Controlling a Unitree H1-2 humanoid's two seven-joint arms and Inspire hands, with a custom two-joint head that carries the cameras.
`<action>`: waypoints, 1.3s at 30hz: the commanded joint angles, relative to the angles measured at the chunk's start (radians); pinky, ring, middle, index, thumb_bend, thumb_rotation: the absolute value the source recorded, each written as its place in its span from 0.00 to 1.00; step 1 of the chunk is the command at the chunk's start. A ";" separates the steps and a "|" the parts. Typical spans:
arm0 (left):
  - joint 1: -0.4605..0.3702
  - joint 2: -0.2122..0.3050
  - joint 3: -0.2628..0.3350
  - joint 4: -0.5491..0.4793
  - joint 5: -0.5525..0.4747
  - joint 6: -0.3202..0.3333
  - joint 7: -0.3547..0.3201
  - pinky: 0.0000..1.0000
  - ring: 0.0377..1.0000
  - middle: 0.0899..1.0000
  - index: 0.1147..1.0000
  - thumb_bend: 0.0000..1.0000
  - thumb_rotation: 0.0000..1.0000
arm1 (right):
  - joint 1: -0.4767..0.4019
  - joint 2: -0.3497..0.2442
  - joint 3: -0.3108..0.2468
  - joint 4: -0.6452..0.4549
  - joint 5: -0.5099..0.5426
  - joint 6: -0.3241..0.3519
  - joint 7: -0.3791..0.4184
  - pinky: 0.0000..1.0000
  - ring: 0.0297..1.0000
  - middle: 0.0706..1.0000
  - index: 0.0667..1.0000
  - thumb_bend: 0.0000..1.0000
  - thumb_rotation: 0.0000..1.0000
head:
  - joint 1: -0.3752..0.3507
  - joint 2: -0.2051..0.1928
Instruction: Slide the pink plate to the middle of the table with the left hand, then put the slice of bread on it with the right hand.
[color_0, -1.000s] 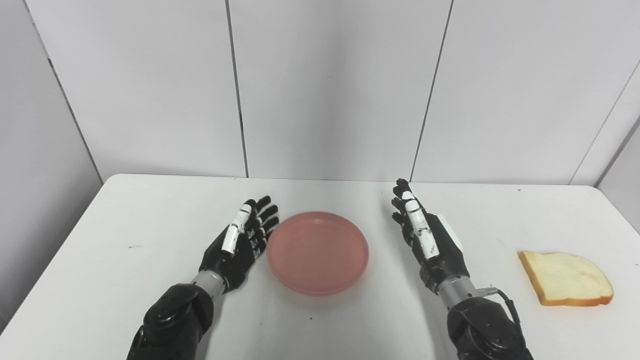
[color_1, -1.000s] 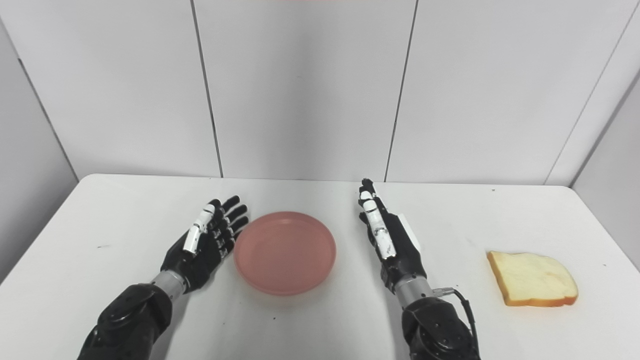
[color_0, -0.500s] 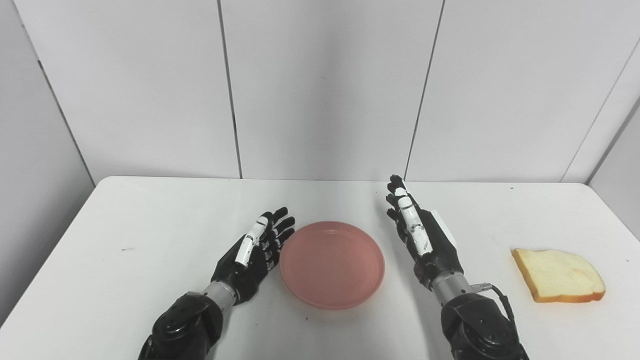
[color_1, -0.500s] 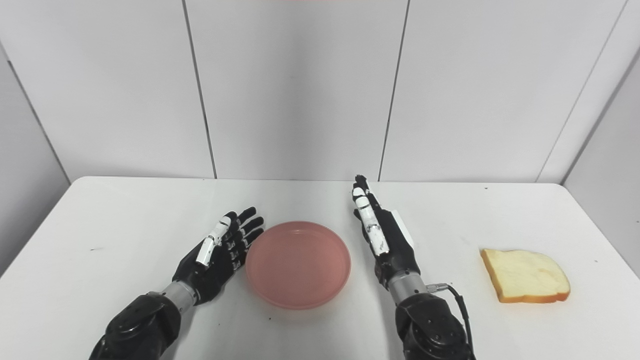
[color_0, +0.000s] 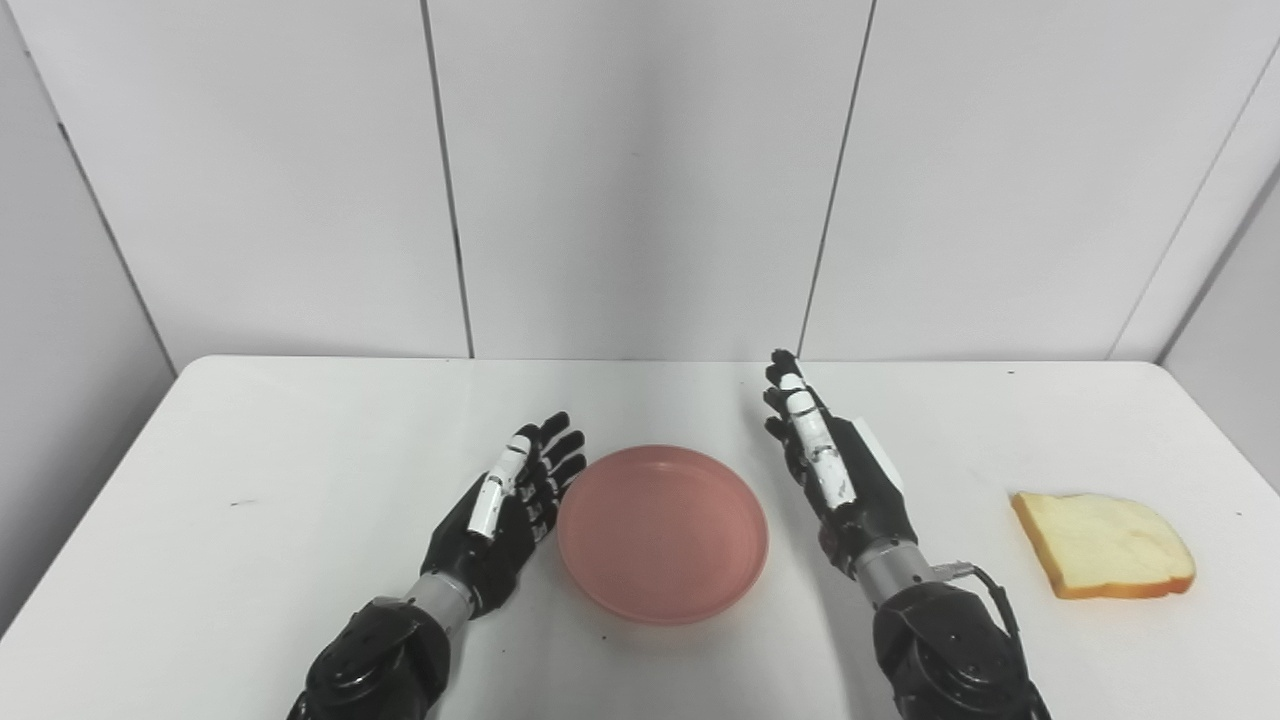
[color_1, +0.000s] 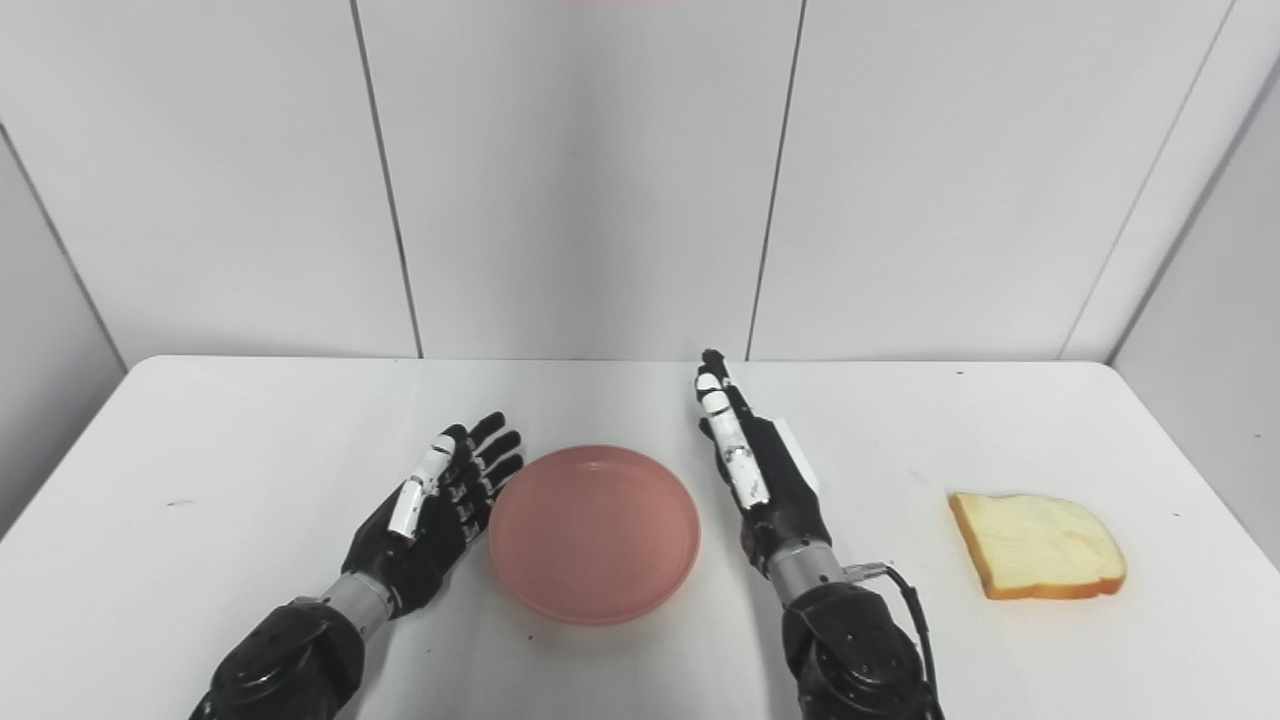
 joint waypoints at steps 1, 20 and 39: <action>-0.028 -0.007 0.016 -0.064 0.013 -0.038 0.029 1.00 0.98 0.98 0.96 0.36 1.00 | -0.043 0.002 -0.005 -0.043 0.005 -0.007 0.000 1.00 1.00 1.00 0.99 0.24 1.00 | 0.000 0.001; 0.001 -0.025 0.021 -0.165 0.109 -0.142 0.100 0.99 0.96 0.96 0.95 0.41 1.00 | -0.097 -0.053 -0.061 -0.099 0.041 -0.007 0.012 1.00 1.00 1.00 1.00 0.52 1.00 | -0.039 -0.009; 0.029 0.022 0.023 -0.176 0.083 -0.167 0.040 0.98 0.95 0.95 0.94 0.45 1.00 | -0.206 -0.523 0.000 -0.241 -0.202 0.017 0.221 0.89 0.95 0.98 0.99 1.00 0.64 | -0.219 -0.039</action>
